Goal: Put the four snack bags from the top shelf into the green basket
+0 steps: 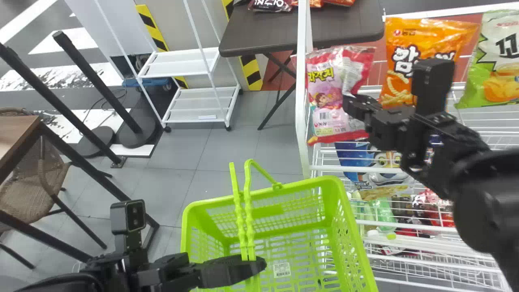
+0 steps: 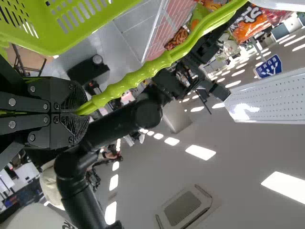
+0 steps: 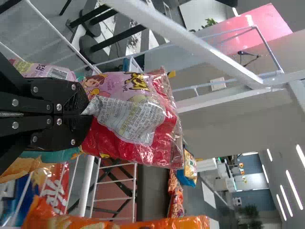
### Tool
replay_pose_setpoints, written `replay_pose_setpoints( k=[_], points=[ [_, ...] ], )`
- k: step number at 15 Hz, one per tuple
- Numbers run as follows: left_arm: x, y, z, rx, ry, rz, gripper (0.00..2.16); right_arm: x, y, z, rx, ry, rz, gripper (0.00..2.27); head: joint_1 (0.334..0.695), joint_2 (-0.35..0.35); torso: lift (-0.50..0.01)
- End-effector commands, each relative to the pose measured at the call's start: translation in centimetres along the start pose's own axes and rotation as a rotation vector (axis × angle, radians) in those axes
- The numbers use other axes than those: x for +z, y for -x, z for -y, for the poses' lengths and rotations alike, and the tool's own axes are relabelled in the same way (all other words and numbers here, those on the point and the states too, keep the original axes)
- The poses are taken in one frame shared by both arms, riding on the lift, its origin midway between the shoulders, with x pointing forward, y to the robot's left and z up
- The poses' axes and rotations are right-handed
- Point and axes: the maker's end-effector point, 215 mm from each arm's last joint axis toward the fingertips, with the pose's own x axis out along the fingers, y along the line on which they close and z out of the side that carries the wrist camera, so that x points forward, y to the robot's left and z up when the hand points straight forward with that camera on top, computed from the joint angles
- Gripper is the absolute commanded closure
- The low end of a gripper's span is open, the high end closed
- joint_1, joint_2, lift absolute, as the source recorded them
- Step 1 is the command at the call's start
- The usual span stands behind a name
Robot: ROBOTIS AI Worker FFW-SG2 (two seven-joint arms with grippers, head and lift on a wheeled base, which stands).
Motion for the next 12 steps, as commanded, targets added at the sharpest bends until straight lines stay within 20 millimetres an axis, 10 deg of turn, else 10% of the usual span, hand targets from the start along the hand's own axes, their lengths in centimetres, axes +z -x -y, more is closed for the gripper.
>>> replay_pose_setpoints(
  k=[1,6,9,12],
  points=[
    [0.3,-0.2,0.1,-0.012,-0.008,-0.004,2.15,0.2,4.9,0.6,-0.040,-0.049,0.025,2.25,0.695,0.267,-0.004],
    [0.7,-1.1,-0.5,-0.020,-0.016,-0.022,2.15,-3.3,13.4,-3.5,-0.013,-0.140,-0.092,2.25,0.695,0.223,-0.004],
    [0.8,-1.3,-0.6,-0.024,-0.020,-0.022,2.15,-4.8,15.5,-8.2,0.078,-0.195,-0.160,2.25,0.695,0.248,-0.004],
    [0.9,-1.4,-0.6,-0.025,-0.019,-0.023,2.15,-10.3,16.0,-13.5,0.181,-0.200,-0.384,2.25,0.695,0.328,-0.004]
  ],
)
